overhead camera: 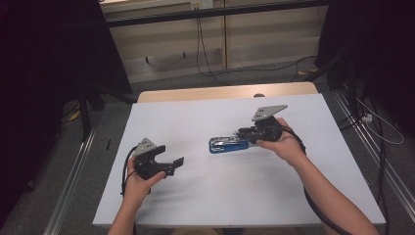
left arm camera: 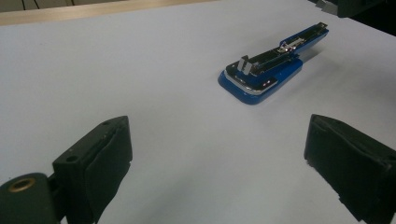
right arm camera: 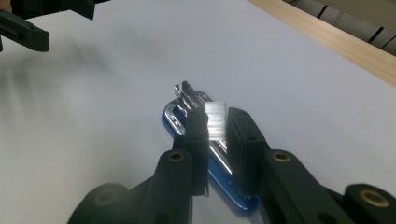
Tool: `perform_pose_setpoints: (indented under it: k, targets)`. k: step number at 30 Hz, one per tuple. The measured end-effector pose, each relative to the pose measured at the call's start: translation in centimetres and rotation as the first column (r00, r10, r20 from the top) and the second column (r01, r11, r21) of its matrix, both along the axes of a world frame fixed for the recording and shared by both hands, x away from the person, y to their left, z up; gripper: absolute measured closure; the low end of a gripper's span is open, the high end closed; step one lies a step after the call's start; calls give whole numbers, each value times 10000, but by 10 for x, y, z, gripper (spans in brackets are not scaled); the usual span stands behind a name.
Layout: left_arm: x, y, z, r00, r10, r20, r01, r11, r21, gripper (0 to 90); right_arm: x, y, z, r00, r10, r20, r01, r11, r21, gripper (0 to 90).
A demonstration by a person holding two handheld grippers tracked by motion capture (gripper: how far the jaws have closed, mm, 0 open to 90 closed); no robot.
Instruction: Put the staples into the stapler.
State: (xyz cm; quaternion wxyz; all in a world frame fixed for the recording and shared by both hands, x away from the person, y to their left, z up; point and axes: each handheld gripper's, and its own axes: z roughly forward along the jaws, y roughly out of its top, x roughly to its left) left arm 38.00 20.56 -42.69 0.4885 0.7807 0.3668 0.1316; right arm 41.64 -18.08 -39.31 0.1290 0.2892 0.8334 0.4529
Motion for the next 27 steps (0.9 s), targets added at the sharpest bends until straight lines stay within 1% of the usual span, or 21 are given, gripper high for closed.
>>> perform_pose_setpoints:
  k: [1,5,10,14,16,22,27]
  targets:
    - [0,0,0,10000,-11,13,11,10000,-24,79,2,1,0,10000,53,51,-53,10000,-2,794]
    - [1,-2,0,9999,-104,55,104,9999,-57,79,8,5,-3,10000,44,-59,-43,9999,130,794]
    - [1,-4,1,9999,-111,44,112,9999,-78,79,13,6,-4,9999,117,-92,-114,9996,276,794]
    - [2,-4,1,9999,-145,83,146,9998,-127,79,18,6,-5,9998,206,-3,-206,9994,261,794]
    - [2,-4,1,9999,-150,70,151,9998,-129,79,21,7,-6,9995,313,-31,-312,9990,315,794]
    - [1,-4,1,9999,-122,8,122,9998,-129,79,28,11,-7,9988,467,132,-469,9987,175,794]
    - [2,-4,1,9999,-171,-6,171,9998,-83,79,34,12,-10,9976,693,36,-693,9974,196,794]
